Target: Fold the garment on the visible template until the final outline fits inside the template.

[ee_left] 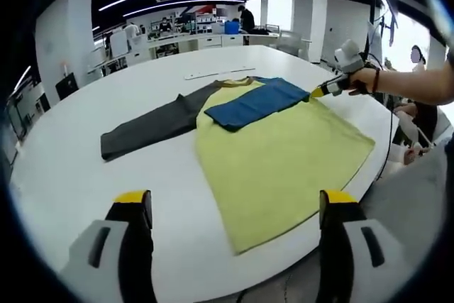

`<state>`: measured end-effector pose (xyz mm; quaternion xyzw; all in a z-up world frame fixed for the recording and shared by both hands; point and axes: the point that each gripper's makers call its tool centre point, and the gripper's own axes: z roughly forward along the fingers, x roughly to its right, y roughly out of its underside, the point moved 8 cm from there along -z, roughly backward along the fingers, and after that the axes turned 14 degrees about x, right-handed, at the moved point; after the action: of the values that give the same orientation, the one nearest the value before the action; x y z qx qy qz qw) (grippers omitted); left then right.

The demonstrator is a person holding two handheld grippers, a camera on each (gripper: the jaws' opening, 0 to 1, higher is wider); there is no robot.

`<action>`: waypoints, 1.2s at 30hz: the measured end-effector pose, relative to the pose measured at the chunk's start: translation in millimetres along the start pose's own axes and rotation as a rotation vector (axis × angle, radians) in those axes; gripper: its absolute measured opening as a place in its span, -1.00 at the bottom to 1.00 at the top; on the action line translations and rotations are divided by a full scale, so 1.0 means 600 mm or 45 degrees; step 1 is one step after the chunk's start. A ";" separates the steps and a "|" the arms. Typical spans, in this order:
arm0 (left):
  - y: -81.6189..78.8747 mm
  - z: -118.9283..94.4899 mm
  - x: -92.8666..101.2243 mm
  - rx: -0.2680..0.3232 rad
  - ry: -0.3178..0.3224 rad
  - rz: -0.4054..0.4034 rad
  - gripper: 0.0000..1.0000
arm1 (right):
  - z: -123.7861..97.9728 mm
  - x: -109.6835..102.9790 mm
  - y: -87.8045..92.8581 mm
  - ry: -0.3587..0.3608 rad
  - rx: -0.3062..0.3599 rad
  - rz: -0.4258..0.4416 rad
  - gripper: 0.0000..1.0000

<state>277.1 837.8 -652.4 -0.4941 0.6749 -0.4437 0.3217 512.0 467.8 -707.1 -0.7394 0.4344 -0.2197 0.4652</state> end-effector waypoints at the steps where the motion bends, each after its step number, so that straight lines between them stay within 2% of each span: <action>1: -0.001 0.000 0.000 0.003 0.000 -0.001 0.91 | 0.002 -0.002 0.000 -0.002 0.010 0.036 -0.79; 4: -0.001 0.000 -0.001 0.002 -0.004 0.001 0.90 | 0.006 -0.003 0.002 -0.005 0.023 0.108 -0.99; 7: 0.001 0.001 0.000 -0.007 -0.004 0.011 0.90 | 0.008 0.000 0.004 0.038 0.033 0.211 -1.00; 12: 0.002 0.002 0.002 -0.007 0.000 0.013 0.89 | 0.007 0.000 0.006 0.066 0.007 0.163 -1.00; 17: 0.003 -0.001 -0.001 -0.008 -0.009 0.011 0.88 | -0.003 0.005 0.002 0.132 -0.022 -0.007 -1.00; 36: 0.004 0.000 -0.005 -0.013 -0.019 0.007 0.87 | -0.014 0.054 0.004 0.137 -0.077 -0.069 -1.00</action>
<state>277.3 840.6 -654.7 -0.4972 0.6761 -0.4357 0.3252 521.8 435.6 -708.0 -0.7517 0.4450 -0.2585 0.4125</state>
